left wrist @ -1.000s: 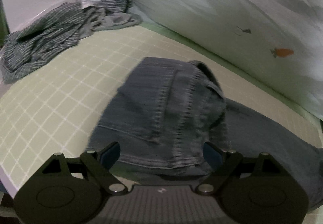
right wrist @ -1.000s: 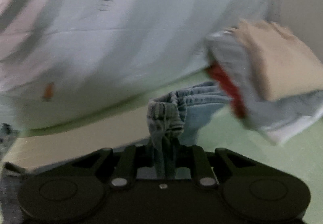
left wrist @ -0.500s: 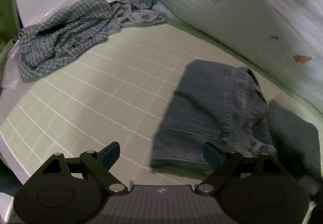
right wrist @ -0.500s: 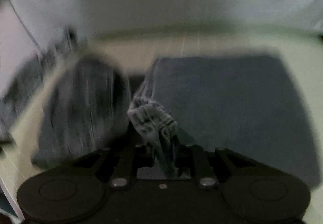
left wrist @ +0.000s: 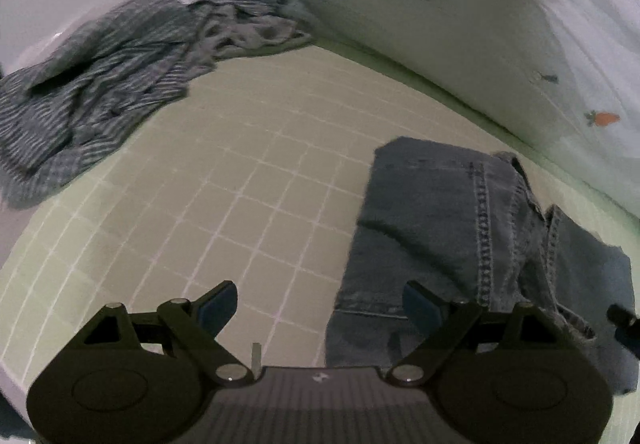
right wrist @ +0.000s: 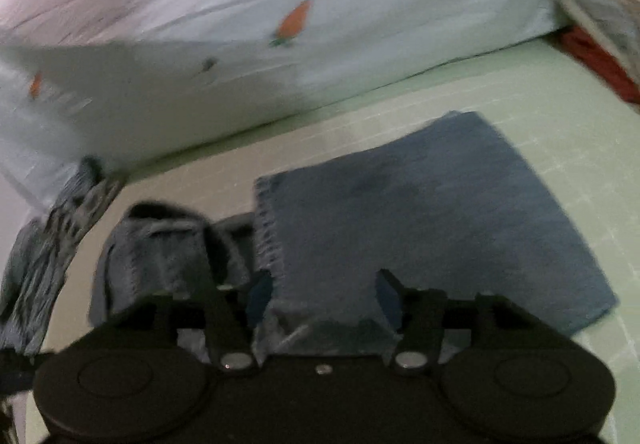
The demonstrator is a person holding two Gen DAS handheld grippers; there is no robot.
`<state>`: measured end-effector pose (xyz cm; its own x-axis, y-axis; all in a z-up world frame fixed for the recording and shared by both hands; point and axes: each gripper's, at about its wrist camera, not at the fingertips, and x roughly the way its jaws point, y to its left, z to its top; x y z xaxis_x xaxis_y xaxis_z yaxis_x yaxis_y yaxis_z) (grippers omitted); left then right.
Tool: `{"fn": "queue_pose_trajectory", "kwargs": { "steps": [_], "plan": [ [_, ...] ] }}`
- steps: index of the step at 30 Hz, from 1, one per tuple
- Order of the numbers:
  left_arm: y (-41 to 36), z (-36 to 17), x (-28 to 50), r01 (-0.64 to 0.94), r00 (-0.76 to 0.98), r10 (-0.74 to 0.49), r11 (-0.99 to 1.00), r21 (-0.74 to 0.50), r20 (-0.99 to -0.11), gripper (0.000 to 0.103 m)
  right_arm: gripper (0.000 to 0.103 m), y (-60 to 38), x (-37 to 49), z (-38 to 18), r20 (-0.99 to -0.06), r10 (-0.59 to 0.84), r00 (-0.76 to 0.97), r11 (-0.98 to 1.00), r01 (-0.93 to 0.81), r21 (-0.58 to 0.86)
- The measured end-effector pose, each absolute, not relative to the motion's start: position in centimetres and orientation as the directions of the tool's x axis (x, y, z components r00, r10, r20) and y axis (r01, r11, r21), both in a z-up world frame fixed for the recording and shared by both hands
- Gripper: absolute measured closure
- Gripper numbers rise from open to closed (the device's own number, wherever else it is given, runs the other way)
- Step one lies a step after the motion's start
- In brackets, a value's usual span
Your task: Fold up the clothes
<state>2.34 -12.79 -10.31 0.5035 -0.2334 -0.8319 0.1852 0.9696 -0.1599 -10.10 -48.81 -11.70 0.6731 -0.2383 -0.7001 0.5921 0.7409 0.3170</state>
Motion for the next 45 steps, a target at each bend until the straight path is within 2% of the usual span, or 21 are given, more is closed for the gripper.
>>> {"fn": "queue_pose_trajectory", "kwargs": {
  "steps": [3, 7, 10, 13, 20, 26, 28, 30, 33, 40, 45],
  "plan": [
    [-13.4, -11.1, 3.0, 0.224, 0.477, -0.238, 0.964, -0.146, -0.846, 0.013, 0.028, -49.1, -10.5, -12.3, -0.741, -0.294, 0.604, 0.713, 0.655, 0.251],
    [-13.7, -12.3, 3.8, 0.248, 0.435, -0.245, 0.958, -0.146, -0.867, 0.013, 0.018, -48.2, -9.0, -15.5, -0.839, -0.308, 0.449, 0.731, 0.676, 0.094],
    [-13.8, -13.0, 4.3, 0.275, 0.408, -0.251, 0.951, -0.144, -0.878, 0.013, 0.01, -46.0, -8.6, -16.7, -0.823, -0.39, 0.414, 0.753, 0.657, -0.026],
    [-14.1, -13.7, 4.9, 0.306, 0.386, -0.27, 0.94, -0.154, -0.882, 0.013, 0.001, -46.3, -8.9, -17.0, -0.83, -0.403, 0.385, 0.696, 0.718, -0.004],
    [-15.0, -14.6, 6.9, 0.352, 0.361, -0.318, 0.917, -0.187, -0.877, 0.013, 0.001, -47.6, -9.1, -16.8, -0.859, -0.351, 0.372, 0.682, 0.731, 0.039],
    [-15.8, -14.9, 8.3, 0.39, 0.317, -0.369, 0.89, -0.234, -0.874, 0.016, 0.001, -47.6, -9.0, -15.6, -0.851, -0.385, 0.357, 0.63, 0.776, 0.04],
    [-15.8, -15.1, 8.6, 0.383, 0.285, -0.401, 0.88, -0.279, -0.871, 0.024, 0.001, -47.6, -9.8, -14.8, -0.842, -0.397, 0.365, 0.613, 0.788, 0.052],
    [-15.9, -15.2, 8.9, 0.374, 0.253, -0.432, 0.869, -0.324, -0.866, 0.048, 0.001, -47.7, -10.7, -14.0, -0.83, -0.412, 0.375, 0.597, 0.799, 0.065],
    [-16.2, -14.9, 9.0, 0.342, 0.241, -0.438, 0.874, -0.346, -0.866, 0.064, 0.001, -48.5, -12.2, -13.5, -0.818, -0.427, 0.385, 0.569, 0.818, 0.088],
    [-17.9, -11.0, 6.4, 0.286, 0.368, -0.414, 0.903, -0.322, -0.833, 0.073, 0.003, -53.8, -14.4, -14.1, -0.812, -0.406, 0.419, 0.51, 0.841, 0.179],
    [-22.2, -6.2, 3.7, 0.295, 0.48, -0.389, 0.916, -0.272, -0.787, 0.079, 0.003, -58.4, -16.7, -14.7, -0.804, -0.362, 0.471, 0.508, 0.823, 0.254]
  ]
}}
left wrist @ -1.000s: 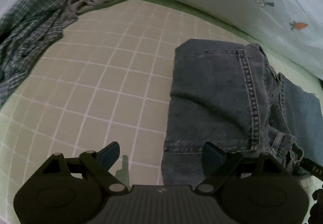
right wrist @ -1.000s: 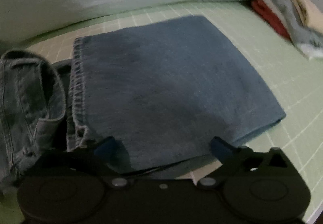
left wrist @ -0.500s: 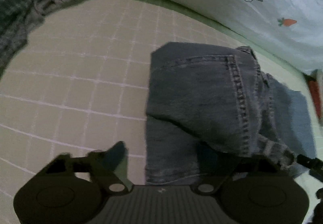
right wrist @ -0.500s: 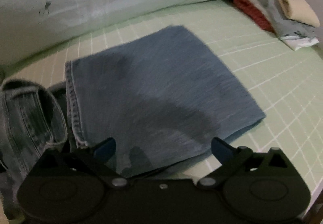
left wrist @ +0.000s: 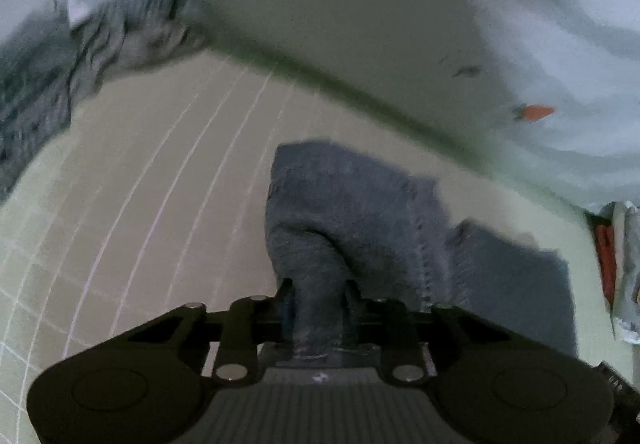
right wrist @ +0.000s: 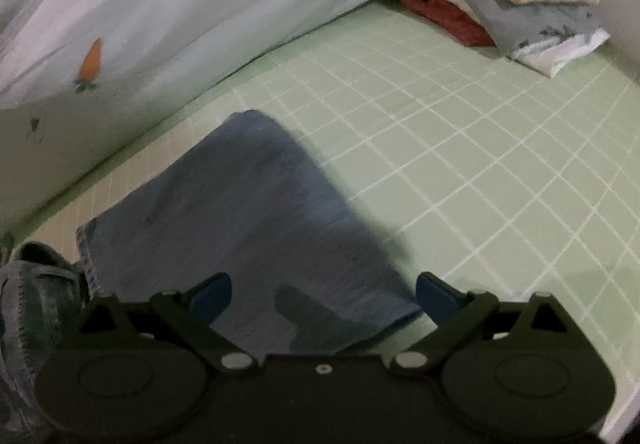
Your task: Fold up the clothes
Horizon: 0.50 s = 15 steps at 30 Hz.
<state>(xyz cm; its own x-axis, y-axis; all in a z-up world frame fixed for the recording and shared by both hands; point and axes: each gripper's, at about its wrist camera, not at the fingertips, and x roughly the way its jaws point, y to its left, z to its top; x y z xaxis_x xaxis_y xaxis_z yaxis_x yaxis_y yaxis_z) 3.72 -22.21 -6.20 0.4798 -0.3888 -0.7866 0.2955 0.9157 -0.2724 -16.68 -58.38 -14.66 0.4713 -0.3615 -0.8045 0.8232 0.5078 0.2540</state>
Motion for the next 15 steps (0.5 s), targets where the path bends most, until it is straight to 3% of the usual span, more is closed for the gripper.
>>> {"fn": "queue_pose_trajectory", "kwargs": {
  "steps": [7, 11, 15],
  "plan": [
    [-34.1, -2.4, -0.5, 0.375, 0.508, -0.457, 0.88, -0.29, -0.73, 0.08, 0.004, -64.9, -20.3, -15.2, -0.805, -0.286, 0.52, 0.53, 0.785, 0.319],
    [-41.8, -6.0, -2.0, 0.382, 0.416, -0.478, 0.864, -0.329, -0.773, 0.079, 0.004, -68.1, -22.5, -15.5, -0.809, -0.262, 0.527, 0.558, 0.766, 0.319],
    [-45.0, -10.5, -3.0, 0.276, 0.293, -0.469, 0.876, -0.396, -0.833, 0.078, 0.004, -70.2, -24.8, -16.2, -0.827, -0.242, 0.507, 0.573, 0.763, 0.3]
  ]
}}
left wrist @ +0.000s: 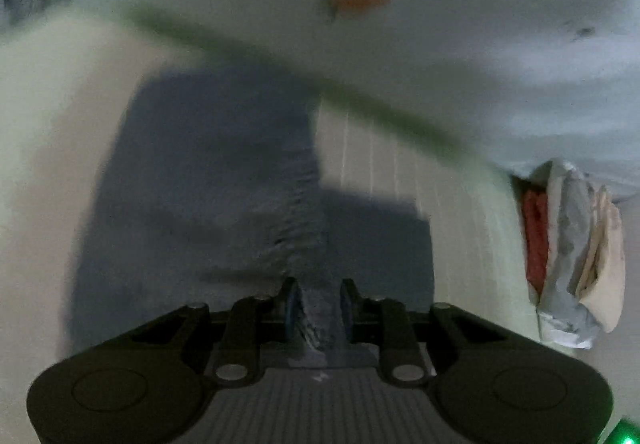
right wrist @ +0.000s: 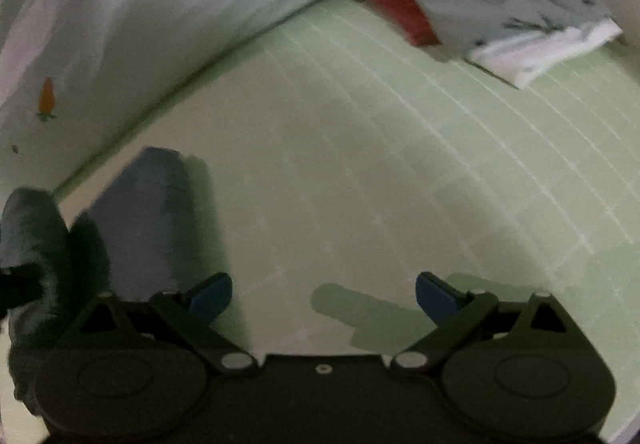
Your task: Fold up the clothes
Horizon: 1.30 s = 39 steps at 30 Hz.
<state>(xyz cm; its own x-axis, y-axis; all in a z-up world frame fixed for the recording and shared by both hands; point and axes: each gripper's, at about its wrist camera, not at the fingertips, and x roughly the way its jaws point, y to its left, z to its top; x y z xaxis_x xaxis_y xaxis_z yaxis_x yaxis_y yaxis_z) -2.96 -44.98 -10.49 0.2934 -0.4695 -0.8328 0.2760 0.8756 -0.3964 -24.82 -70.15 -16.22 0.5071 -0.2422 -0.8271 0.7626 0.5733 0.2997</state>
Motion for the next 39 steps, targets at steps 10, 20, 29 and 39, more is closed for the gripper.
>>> {"fn": "queue_pose_trajectory", "kwargs": {
  "steps": [10, 20, 29, 39],
  "plan": [
    [-42.1, -5.9, -5.0, 0.326, 0.465, -0.389, 0.91, -0.254, -0.796, 0.022, 0.004, -70.2, -23.6, -15.1, -0.804, -0.208, 0.558, 0.62, 0.711, 0.333],
    [-36.1, -7.4, 0.6, 0.214, 0.504, -0.188, 0.973, -0.088, -0.843, 0.013, 0.004, -64.2, -11.7, -11.2, -0.727, -0.107, 0.679, 0.785, 0.507, 0.358],
    [-35.8, -12.6, 3.9, 0.255, 0.386, -0.237, 0.956, -0.144, -0.891, 0.006, 0.012, -59.3, -4.2, -13.0, -0.74, 0.038, 0.672, 0.852, 0.365, 0.375],
    [-37.5, -12.6, 3.9, 0.319, 0.368, -0.318, 0.926, -0.203, -0.874, 0.005, 0.085, -59.7, -6.8, -10.9, -0.657, 0.173, 0.734, 0.835, 0.244, 0.493]
  ]
}}
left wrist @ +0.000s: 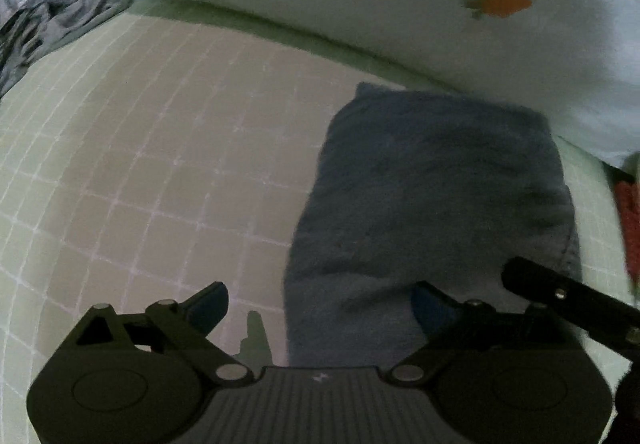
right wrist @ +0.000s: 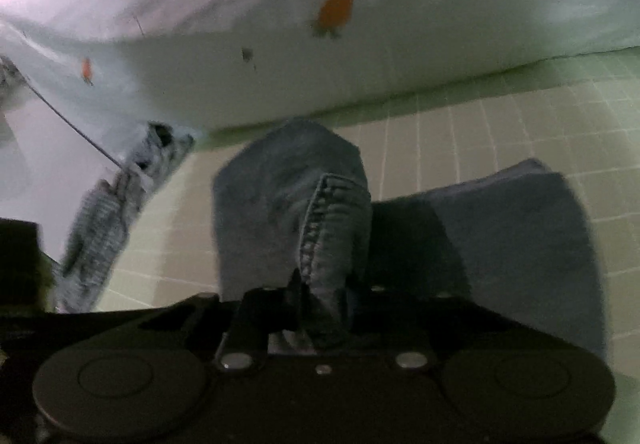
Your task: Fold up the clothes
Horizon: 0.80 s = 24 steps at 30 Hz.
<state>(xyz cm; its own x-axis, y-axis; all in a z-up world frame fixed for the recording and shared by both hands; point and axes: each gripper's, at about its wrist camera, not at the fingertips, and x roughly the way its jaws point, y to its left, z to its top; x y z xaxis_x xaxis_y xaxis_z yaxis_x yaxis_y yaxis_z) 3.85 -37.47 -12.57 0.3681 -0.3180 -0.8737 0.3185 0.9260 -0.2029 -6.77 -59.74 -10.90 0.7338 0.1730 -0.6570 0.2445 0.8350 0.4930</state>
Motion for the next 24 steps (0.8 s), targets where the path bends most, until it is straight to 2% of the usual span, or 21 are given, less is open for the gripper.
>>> {"fn": "queue_pose_trajectory", "kwargs": {
  "steps": [3, 5, 7, 8, 9, 10, 13, 16, 19, 20, 21, 23, 24],
  "plan": [
    [-39.0, -11.6, 2.9, 0.373, 0.376, -0.353, 0.904, -0.209, -0.857, 0.005, 0.085, -61.6, -9.7, -9.2, -0.644, 0.098, 0.759, 0.835, 0.289, 0.468],
    [-40.3, -11.7, 2.1, 0.412, 0.392, -0.329, 0.898, -0.157, -0.859, 0.005, 0.082, -63.0, -10.3, -9.6, -0.69, 0.018, 0.723, 0.862, 0.339, 0.378],
    [-41.2, -12.6, 1.7, 0.437, 0.374, -0.325, 0.888, -0.144, -0.869, 0.005, 0.059, -64.2, -10.7, -10.6, -0.746, -0.085, 0.661, 0.872, 0.411, 0.265],
    [-41.4, -13.0, 1.7, 0.435, 0.357, -0.337, 0.885, -0.164, -0.871, 0.005, 0.053, -64.7, -10.7, -11.4, -0.776, -0.144, 0.613, 0.869, 0.454, 0.197],
    [-41.4, -13.4, 1.8, 0.421, 0.341, -0.349, 0.887, -0.189, -0.873, 0.005, 0.042, -65.2, -10.8, -12.1, -0.796, -0.185, 0.576, 0.863, 0.483, 0.149],
    [-41.4, -13.8, 1.9, 0.406, 0.326, -0.358, 0.889, -0.213, -0.875, 0.005, 0.032, -65.7, -11.2, -12.5, -0.796, -0.179, 0.579, 0.855, 0.491, 0.165],
    [-41.3, -14.9, 2.4, 0.366, 0.28, -0.4, 0.885, -0.288, -0.873, 0.005, 0.024, -67.1, -11.7, -13.6, -0.795, -0.104, 0.598, 0.799, 0.526, 0.291],
    [-41.0, -15.5, 2.6, 0.33, 0.246, -0.438, 0.877, -0.35, -0.865, 0.005, 0.018, -67.6, -11.5, -14.9, -0.791, -0.055, 0.609, 0.765, 0.535, 0.359],
    [-40.8, -16.1, 3.0, 0.302, 0.219, -0.475, 0.864, -0.403, -0.852, 0.006, 0.015, -67.3, -10.6, -15.4, -0.786, -0.029, 0.618, 0.733, 0.548, 0.404],
    [-40.8, -16.2, 3.0, 0.297, 0.212, -0.489, 0.857, -0.421, -0.846, 0.01, 0.014, -67.2, -10.3, -15.6, -0.784, -0.02, 0.621, 0.721, 0.552, 0.419],
    [-40.7, -16.3, 3.1, 0.291, 0.204, -0.504, 0.85, -0.439, -0.839, 0.017, 0.014, -67.1, -10.1, -15.7, -0.781, -0.012, 0.625, 0.711, 0.554, 0.433],
    [-40.7, -16.3, 3.0, 0.281, 0.204, -0.513, 0.847, -0.452, -0.834, 0.021, 0.026, -67.0, -10.2, -15.8, -0.767, 0.003, 0.642, 0.703, 0.544, 0.458],
    [-40.7, -16.0, 2.7, 0.273, 0.213, -0.514, 0.848, -0.454, -0.831, 0.027, 0.052, -66.9, -10.3, -15.8, -0.759, 0.009, 0.651, 0.698, 0.54, 0.471]
  ]
}}
